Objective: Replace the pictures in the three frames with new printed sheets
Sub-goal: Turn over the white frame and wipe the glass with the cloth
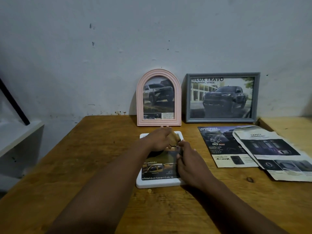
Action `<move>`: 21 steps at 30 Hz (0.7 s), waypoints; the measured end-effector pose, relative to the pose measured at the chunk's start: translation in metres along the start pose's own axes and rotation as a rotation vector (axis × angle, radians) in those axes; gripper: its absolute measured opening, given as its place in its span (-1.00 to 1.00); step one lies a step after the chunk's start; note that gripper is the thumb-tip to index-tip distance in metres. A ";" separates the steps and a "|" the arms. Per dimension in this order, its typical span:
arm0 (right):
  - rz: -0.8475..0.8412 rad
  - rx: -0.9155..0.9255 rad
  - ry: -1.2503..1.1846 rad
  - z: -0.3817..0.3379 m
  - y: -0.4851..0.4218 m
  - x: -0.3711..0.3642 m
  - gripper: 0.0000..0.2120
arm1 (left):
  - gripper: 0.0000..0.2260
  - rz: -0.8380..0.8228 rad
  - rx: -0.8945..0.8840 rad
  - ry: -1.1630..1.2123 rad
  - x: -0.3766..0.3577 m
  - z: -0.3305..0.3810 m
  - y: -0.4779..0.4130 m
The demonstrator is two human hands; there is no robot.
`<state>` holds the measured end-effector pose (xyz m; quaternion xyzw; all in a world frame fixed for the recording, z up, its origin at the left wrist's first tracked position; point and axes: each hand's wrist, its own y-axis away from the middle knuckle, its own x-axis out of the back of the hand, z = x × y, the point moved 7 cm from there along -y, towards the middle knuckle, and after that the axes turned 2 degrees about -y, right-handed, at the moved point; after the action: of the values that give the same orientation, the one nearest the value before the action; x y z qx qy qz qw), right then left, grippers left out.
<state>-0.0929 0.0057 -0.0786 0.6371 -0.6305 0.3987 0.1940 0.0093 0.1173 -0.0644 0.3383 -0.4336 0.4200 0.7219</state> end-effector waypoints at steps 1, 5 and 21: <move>-0.007 -0.029 -0.052 0.000 -0.003 0.005 -0.69 | -0.48 0.027 0.001 0.059 0.002 -0.004 0.002; 0.026 -0.085 -0.018 0.004 -0.030 0.021 -0.63 | -0.46 0.243 0.061 0.233 0.014 -0.028 0.024; 0.009 -0.079 -0.009 0.000 -0.073 0.029 -0.88 | -0.44 0.327 0.232 0.015 -0.017 -0.048 0.082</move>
<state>-0.0259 -0.0036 -0.0382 0.6278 -0.6495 0.3716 0.2144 -0.0527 0.1872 -0.0882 0.3410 -0.4260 0.5814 0.6035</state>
